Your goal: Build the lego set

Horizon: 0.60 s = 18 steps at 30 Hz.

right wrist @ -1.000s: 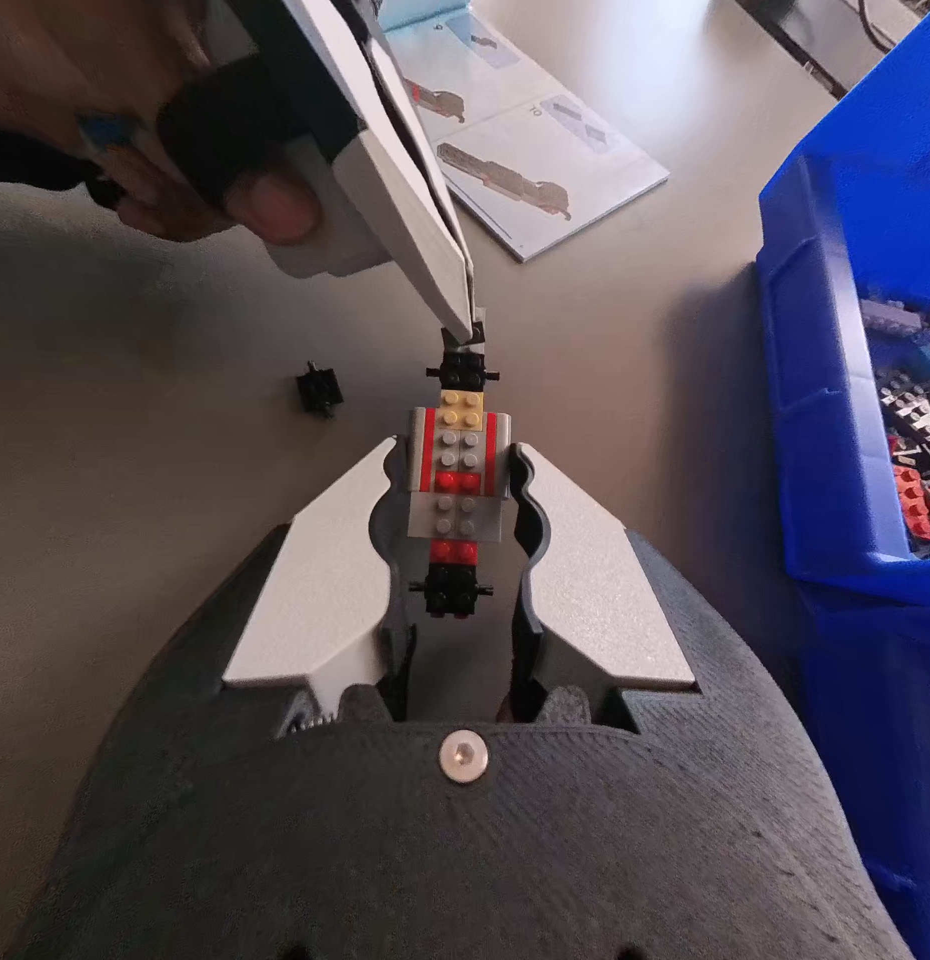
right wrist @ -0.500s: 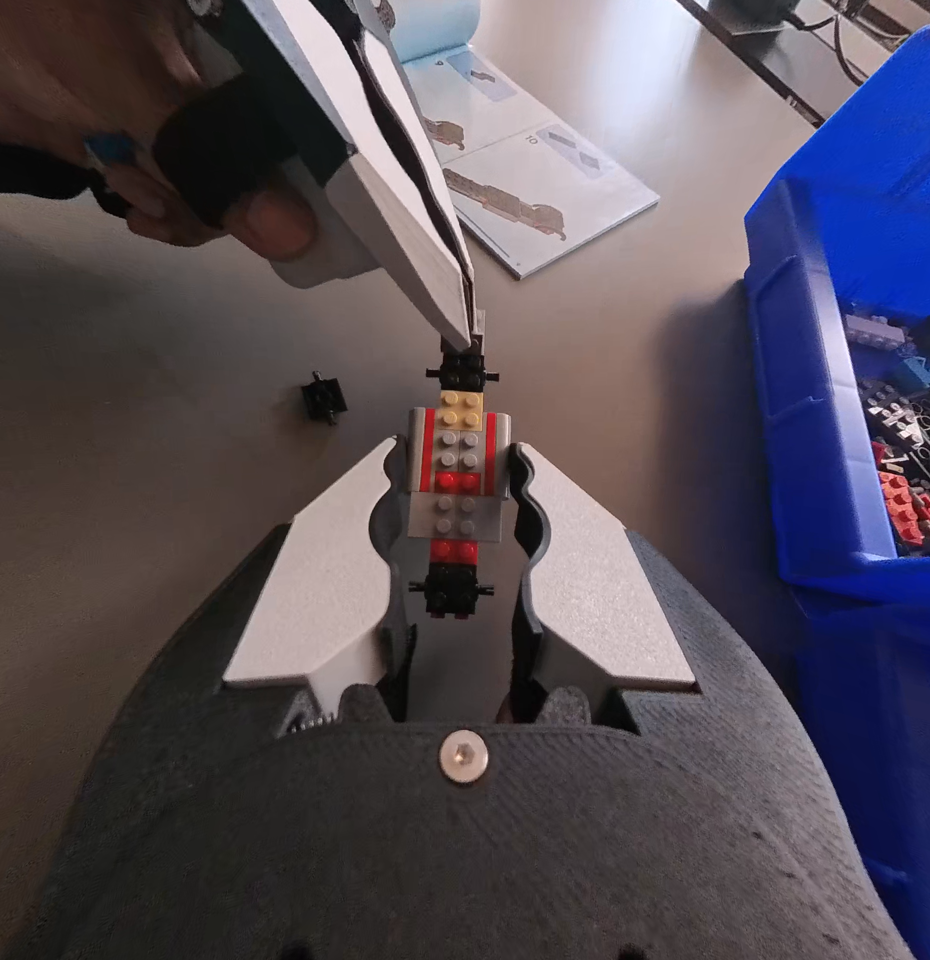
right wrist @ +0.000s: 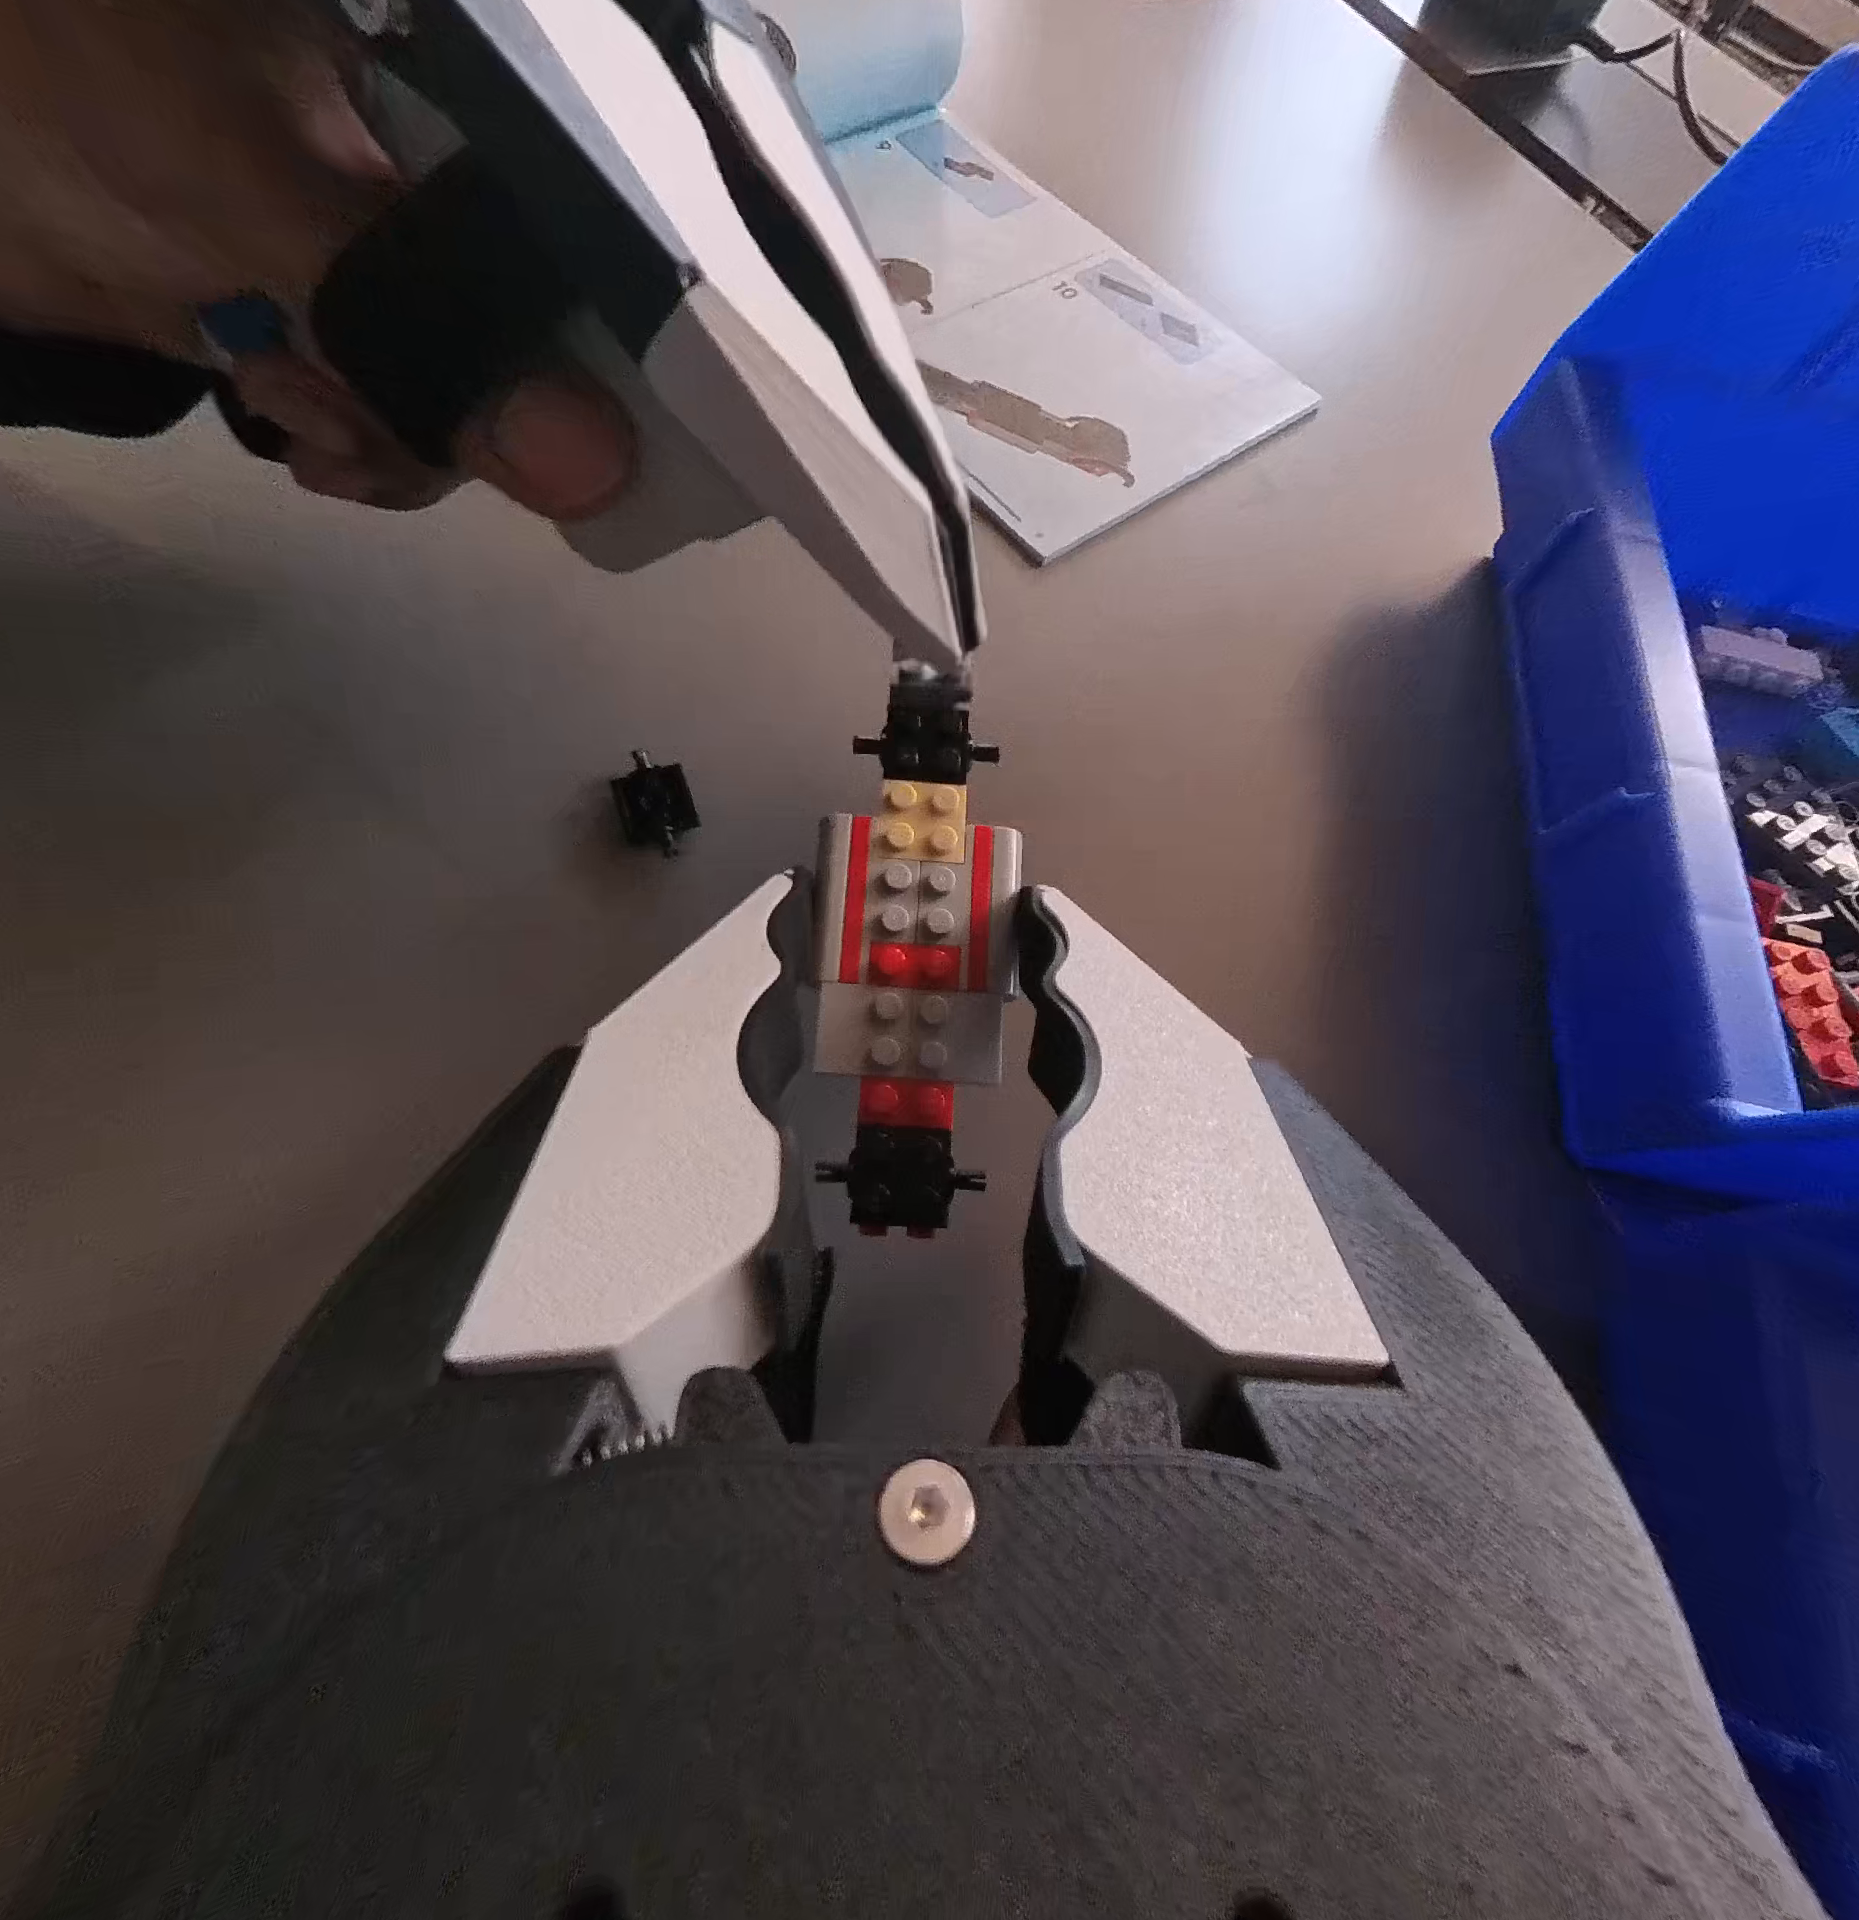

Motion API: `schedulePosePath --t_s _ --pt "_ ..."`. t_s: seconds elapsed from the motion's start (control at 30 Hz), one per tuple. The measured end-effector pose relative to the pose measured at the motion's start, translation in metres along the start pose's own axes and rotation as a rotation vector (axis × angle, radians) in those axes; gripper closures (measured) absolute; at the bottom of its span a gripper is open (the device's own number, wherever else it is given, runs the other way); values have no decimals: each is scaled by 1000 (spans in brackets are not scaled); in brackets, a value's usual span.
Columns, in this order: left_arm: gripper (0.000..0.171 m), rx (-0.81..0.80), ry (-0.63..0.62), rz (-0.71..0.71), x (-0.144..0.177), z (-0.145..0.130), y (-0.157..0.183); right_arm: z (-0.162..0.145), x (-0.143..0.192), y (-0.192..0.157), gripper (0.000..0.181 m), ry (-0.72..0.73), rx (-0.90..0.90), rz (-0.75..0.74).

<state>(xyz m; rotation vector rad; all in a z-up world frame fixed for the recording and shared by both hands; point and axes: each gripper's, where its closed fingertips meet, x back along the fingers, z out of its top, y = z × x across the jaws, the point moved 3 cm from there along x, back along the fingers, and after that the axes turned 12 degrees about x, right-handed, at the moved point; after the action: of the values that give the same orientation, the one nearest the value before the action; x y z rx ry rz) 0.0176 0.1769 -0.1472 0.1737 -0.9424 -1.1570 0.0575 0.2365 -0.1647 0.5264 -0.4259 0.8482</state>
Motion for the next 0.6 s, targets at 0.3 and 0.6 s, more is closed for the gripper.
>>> schedulePosePath --t_s 0.3,0.6 --pt "158 100 99 -40 11 12 -6 1 1 2 139 12 -10 -4" --pt "133 735 241 -360 16 -6 -14 7 1 6 139 51 -30 -38"
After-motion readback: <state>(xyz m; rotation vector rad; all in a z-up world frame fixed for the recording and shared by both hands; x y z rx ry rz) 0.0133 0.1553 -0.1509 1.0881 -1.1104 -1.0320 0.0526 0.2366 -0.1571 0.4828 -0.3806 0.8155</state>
